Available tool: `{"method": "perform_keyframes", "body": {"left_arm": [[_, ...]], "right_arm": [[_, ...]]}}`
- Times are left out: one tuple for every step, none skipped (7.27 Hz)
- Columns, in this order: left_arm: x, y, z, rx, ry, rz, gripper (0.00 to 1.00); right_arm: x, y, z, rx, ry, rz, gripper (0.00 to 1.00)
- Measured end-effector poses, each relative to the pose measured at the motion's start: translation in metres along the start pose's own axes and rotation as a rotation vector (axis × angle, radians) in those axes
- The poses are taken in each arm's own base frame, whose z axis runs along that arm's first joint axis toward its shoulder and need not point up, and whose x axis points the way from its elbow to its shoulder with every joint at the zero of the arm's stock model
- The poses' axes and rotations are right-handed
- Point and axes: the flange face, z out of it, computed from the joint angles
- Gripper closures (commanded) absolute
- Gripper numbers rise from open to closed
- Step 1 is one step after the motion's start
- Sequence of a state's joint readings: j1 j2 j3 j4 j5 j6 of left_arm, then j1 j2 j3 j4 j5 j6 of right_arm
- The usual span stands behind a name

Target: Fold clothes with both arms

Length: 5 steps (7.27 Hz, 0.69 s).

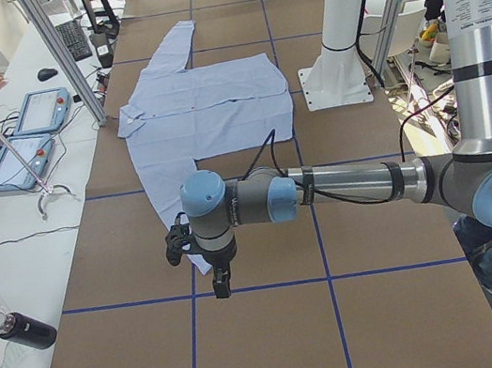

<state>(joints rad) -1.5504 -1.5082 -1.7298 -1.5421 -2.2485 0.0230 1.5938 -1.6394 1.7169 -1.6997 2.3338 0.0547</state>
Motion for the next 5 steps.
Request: {"method": "perform_keyframes", "body": {"left_arm": [[0.001, 0.000, 0.000, 0.001, 0.000, 0.000, 0.00], [0.001, 0.000, -0.001, 0.002, 0.000, 0.001, 0.00], [0.003, -0.003, -0.003, 0.007, 0.000, 0.005, 0.00], [0.009, -0.009, -0.010, 0.021, 0.004, 0.016, 0.00], [0.019, -0.014, -0.020, 0.041, 0.022, 0.033, 0.00]], "right_arm": [[-0.001, 0.000, -0.001, 0.001, 0.000, 0.001, 0.00], [-0.002, 0.000, -0.002, 0.004, 0.000, 0.003, 0.00], [-0.003, -0.001, -0.002, 0.004, 0.000, 0.006, 0.00], [-0.007, -0.002, 0.000, 0.001, -0.002, 0.000, 0.00], [-0.018, -0.006, 0.003, 0.005, -0.005, -0.028, 0.00]]}}
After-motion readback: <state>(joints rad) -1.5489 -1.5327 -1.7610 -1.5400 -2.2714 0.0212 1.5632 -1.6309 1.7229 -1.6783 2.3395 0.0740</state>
